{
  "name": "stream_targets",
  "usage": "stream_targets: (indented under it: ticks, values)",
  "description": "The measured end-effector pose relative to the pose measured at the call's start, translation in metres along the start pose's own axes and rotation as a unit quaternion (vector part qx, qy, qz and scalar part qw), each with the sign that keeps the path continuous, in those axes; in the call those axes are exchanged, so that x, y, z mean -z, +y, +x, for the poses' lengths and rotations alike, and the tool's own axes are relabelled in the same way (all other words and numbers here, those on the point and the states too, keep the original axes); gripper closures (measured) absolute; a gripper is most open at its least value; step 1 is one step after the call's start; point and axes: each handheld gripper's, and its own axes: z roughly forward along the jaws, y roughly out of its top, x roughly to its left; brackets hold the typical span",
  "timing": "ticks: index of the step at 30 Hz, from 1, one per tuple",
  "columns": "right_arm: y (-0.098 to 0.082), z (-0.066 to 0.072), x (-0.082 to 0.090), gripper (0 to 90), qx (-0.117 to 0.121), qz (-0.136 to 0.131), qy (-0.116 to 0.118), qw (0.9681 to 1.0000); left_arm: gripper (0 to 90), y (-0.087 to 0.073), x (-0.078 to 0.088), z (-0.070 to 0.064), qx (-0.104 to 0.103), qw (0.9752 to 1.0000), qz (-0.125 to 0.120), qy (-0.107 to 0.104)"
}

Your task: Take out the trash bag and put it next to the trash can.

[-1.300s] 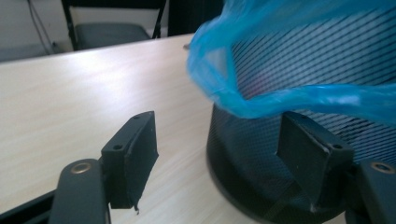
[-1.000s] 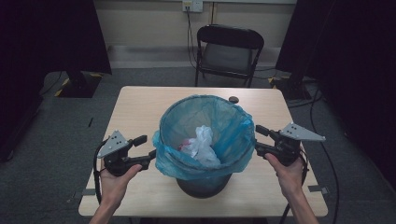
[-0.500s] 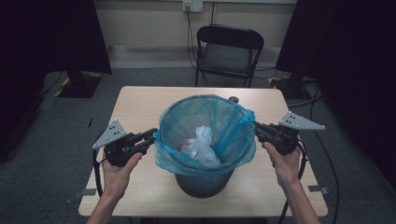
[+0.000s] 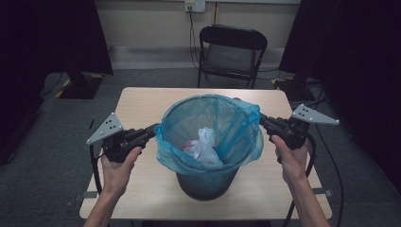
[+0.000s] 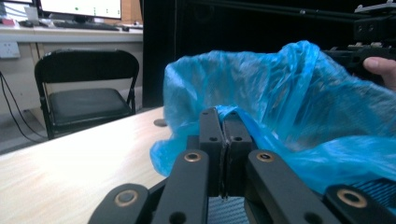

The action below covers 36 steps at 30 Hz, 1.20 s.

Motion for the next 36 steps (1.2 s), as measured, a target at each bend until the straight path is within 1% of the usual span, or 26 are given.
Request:
stream_targets:
  ticks: [3,5,11,14,16,21,22,23,24,26,27,29,30,34,36]
  values:
    - [0.006,0.003,-0.005,90.0,0.002,-0.004,0.009,1.0000,89.2,0.006,-0.001,-0.001,-0.003,1.0000,-0.004,-0.004]
    - [0.010,0.005,-0.008,90.0,0.001,-0.008,0.015,0.9999,89.1,0.010,-0.002,-0.003,0.002,0.9999,-0.009,-0.012]
    - [0.024,0.015,-0.015,90.0,0.007,-0.014,0.032,0.9993,89.2,0.025,-0.007,-0.011,-0.014,0.9996,-0.011,-0.022]
    - [0.032,0.019,-0.018,90.0,0.009,-0.019,0.042,0.9989,89.2,0.035,-0.012,-0.016,-0.017,0.9992,-0.015,-0.032]
    - [0.036,0.022,-0.020,90.0,0.012,-0.020,0.045,0.9987,89.2,0.038,-0.016,-0.019,-0.020,0.9990,-0.017,-0.036]
    - [0.040,0.029,-0.025,90.0,0.017,-0.022,0.055,0.9981,89.2,0.045,-0.027,-0.026,-0.026,0.9986,-0.014,-0.044]
    - [0.041,0.030,-0.025,90.0,0.018,-0.023,0.057,0.9980,89.3,0.047,-0.029,-0.027,-0.027,0.9983,-0.015,-0.049]
    - [0.042,0.031,-0.025,90.0,0.017,-0.024,0.059,0.9978,89.4,0.048,-0.031,-0.029,-0.023,0.9982,-0.017,-0.053]
    - [0.043,0.032,-0.025,90.0,0.017,-0.025,0.061,0.9977,89.4,0.048,-0.032,-0.030,-0.028,0.9979,-0.015,-0.056]
    - [0.045,0.033,-0.024,90.0,0.020,-0.027,0.063,0.9975,89.4,0.049,-0.034,-0.031,-0.024,0.9980,-0.017,-0.057]
    - [0.046,0.033,-0.024,90.0,0.019,-0.028,0.065,0.9973,89.6,0.049,-0.036,-0.031,-0.021,0.9977,-0.017,-0.062]
    - [0.047,0.035,-0.025,90.0,0.012,-0.031,0.080,0.9962,89.7,0.051,-0.042,-0.032,-0.020,0.9976,-0.014,-0.065]
    - [0.048,0.037,-0.026,90.0,0.013,-0.029,0.086,0.9958,89.8,0.052,-0.043,-0.032,-0.021,0.9976,-0.010,-0.066]
    - [0.051,0.047,-0.030,89.5,0.022,-0.025,0.097,0.9947,89.9,0.055,-0.048,-0.036,-0.025,0.9971,-0.011,-0.071]
    - [0.054,0.050,-0.032,90.0,0.025,-0.023,0.103,0.9941,89.9,0.060,-0.051,-0.038,-0.029,0.9969,-0.011,-0.072]
